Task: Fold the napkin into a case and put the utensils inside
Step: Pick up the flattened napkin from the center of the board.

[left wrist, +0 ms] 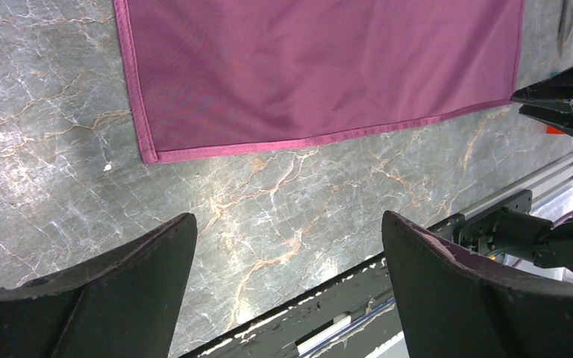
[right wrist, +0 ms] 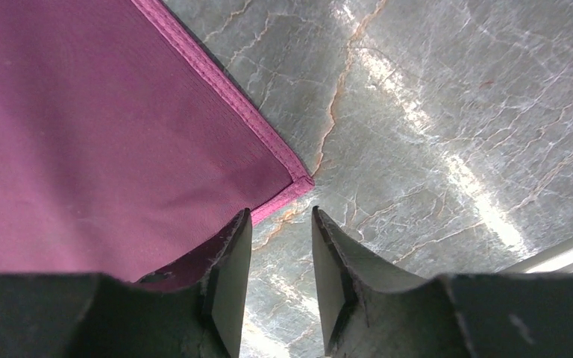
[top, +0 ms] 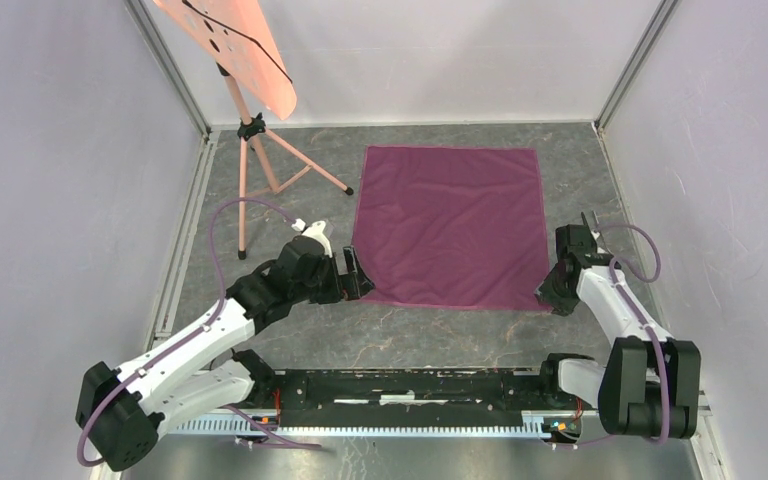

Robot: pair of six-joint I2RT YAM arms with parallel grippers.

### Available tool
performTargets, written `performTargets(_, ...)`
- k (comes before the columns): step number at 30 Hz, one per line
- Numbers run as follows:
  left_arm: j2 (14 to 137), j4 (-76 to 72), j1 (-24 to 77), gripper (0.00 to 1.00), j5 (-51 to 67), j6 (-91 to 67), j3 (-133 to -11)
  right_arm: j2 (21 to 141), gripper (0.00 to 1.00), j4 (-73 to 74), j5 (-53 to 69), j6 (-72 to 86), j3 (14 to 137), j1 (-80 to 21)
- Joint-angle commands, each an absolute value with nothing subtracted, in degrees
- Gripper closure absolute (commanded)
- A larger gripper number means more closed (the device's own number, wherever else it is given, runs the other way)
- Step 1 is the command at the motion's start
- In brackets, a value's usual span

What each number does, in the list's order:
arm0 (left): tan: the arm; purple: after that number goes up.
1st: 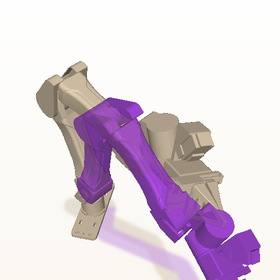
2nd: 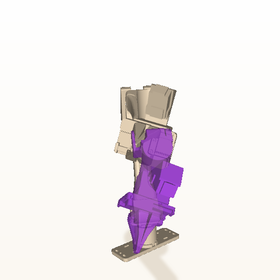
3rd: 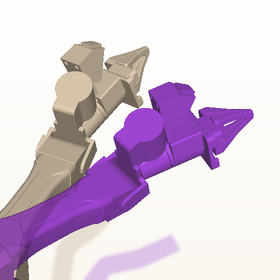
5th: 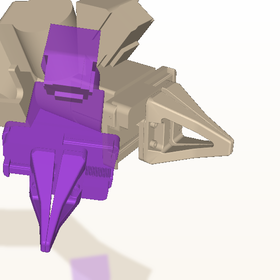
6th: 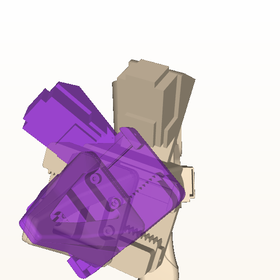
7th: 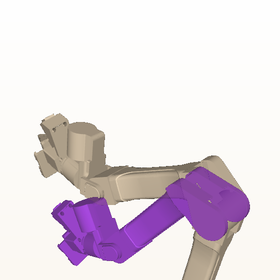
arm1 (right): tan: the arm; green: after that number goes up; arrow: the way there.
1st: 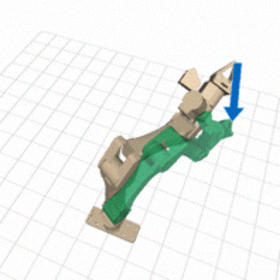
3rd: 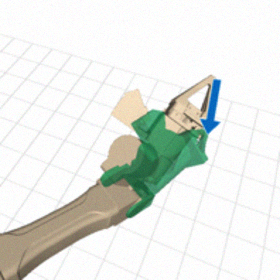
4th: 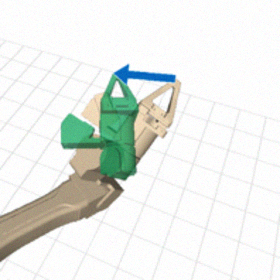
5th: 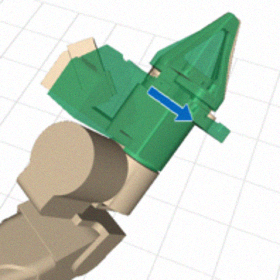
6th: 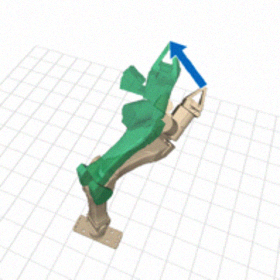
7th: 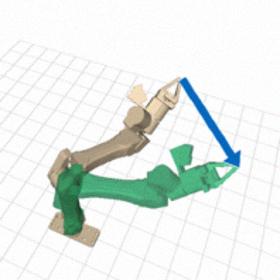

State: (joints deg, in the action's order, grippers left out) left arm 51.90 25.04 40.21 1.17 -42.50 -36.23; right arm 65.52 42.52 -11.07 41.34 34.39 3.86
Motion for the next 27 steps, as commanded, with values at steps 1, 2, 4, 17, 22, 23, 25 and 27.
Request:
performTargets(1, 53.44, 22.06, 39.87, 0.0, 0.98, -40.91, -38.21, 68.31, 0.6, 40.95, -12.07, 43.27, 36.87, 3.78)
performTargets(2, 53.67, 22.0, 39.73, 0.0, 0.96, -40.72, -38.22, 68.62, 0.6, 40.77, -12.19, 43.42, 36.75, 3.82)
performTargets(4, 54.04, 21.97, 39.5, 0.0, 0.99, -40.36, -38.14, 69.26, 0.6, 40.64, -12.48, 43.59, 36.85, 3.8)
performTargets(17, 55.13, 21.79, 38.23, 0.0, 1.19, -38.8, -38.34, 70.53, 0.55, 38.58, -14.32, 42.88, 35.28, 3.87)
performTargets(22, 55.31, 21.98, 37.89, 0.0, 1.69, -38.74, -38.35, 71.93, 0.55, 35.72, -13.29, 42.01, 33.8, 3.87)
performTargets(23, 55.33, 22.14, 37.81, 0.0, 1.75, -38.67, -38.24, 72.19, 0.55, 35.01, -12.99, 41.79, 33.31, 3.87)
performTargets(25, 55.27, 22.55, 37.63, 0.0, 1.77, -38.66, -38.3, 72.59, 0.56, 34.02, -12.75, 41.34, 32.1, 3.87)
performTargets(27, 55.03, 23.1, 37.47, 0.0, 1.7, -38.53, -38.32, 72.49, 0.56, 33.46, -12.25, 41.43, 30.62, 3.89)
